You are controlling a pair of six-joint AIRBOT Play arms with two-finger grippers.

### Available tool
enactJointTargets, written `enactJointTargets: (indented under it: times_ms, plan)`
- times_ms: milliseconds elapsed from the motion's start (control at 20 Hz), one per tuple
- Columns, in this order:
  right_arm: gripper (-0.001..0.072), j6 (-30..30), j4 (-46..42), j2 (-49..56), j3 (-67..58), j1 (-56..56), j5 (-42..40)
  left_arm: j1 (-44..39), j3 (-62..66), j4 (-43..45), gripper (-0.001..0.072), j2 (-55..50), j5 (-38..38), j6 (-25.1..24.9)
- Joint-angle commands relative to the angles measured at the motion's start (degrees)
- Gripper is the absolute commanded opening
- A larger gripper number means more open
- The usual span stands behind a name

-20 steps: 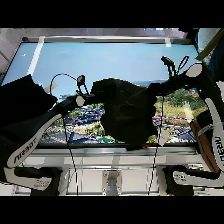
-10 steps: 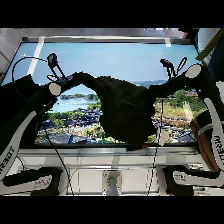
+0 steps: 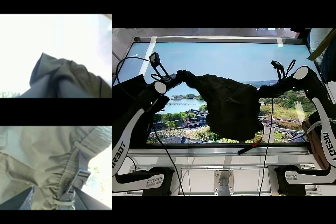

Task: Fold the clothes and pants, and hang the long-sleeved shirts on hangers.

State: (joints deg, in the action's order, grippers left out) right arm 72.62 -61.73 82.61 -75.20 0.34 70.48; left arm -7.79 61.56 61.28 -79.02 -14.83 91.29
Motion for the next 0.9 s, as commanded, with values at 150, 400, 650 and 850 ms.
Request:
enactJointTargets:
  times_ms: [150,400,650,850]
  plan:
    - [0.0525,-1.0,-3.5,-1.3,0.1,-1.2,5.3,2.7,-1.3,7.6,0.0703,7.4,-30.3,-3.0]
    - [0.0526,-1.3,-2.7,-4.6,4.3,-1.7,6.1,-3.6,-21.0,-2.8,0.0703,13.4,-31.6,-3.1]
    - [0.0525,-2.6,2.2,-7.0,12.2,-1.7,5.4,-12.5,-27.1,-26.1,0.0703,8.3,-13.3,-4.6]
    - [0.0525,-3.0,2.1,-8.1,12.3,-1.7,5.2,-16.1,-27.1,-34.1,0.0675,2.8,-12.3,-4.6]
